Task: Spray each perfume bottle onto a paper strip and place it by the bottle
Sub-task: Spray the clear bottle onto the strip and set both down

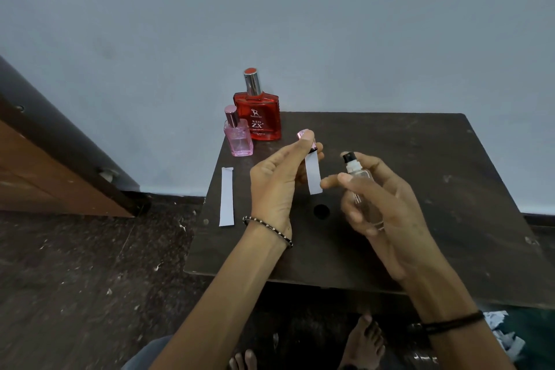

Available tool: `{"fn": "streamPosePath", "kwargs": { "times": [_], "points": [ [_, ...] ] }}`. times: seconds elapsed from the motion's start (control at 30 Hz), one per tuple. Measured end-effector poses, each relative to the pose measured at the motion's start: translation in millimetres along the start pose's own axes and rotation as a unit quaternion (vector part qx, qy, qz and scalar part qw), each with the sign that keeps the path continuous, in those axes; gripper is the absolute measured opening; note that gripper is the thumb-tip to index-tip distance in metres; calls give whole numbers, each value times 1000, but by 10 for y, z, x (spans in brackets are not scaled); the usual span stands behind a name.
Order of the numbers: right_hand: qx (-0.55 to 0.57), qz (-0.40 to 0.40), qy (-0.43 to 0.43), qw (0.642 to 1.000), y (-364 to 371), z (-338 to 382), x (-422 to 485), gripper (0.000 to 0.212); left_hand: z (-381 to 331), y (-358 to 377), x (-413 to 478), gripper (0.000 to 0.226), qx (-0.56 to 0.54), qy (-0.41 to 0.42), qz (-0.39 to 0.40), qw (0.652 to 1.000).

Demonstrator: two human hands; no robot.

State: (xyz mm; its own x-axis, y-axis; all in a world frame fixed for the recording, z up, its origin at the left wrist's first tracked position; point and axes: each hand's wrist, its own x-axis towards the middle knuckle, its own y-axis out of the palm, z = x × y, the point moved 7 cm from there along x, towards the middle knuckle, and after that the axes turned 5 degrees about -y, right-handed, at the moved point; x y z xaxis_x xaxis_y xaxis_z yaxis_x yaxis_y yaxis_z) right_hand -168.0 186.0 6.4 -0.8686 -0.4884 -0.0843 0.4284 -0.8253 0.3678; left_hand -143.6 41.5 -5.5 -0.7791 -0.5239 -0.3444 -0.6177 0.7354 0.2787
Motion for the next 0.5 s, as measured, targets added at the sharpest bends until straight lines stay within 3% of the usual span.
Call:
{"fn": "streamPosePath", "kwargs": {
  "times": [0.17, 0.33, 0.5],
  "points": [
    [38, 7, 45, 998, 44, -76, 62, 39, 39, -2, 1, 14, 5, -3, -13, 1000],
    [-144, 2, -91, 985, 51, 18, 0, 37, 66, -27, -15, 21, 11, -20, -32, 999],
    [-366, -39, -193, 909, 57, 50, -7, 36, 99, -9, -32, 24, 0, -25, -26, 999]
  ]
}}
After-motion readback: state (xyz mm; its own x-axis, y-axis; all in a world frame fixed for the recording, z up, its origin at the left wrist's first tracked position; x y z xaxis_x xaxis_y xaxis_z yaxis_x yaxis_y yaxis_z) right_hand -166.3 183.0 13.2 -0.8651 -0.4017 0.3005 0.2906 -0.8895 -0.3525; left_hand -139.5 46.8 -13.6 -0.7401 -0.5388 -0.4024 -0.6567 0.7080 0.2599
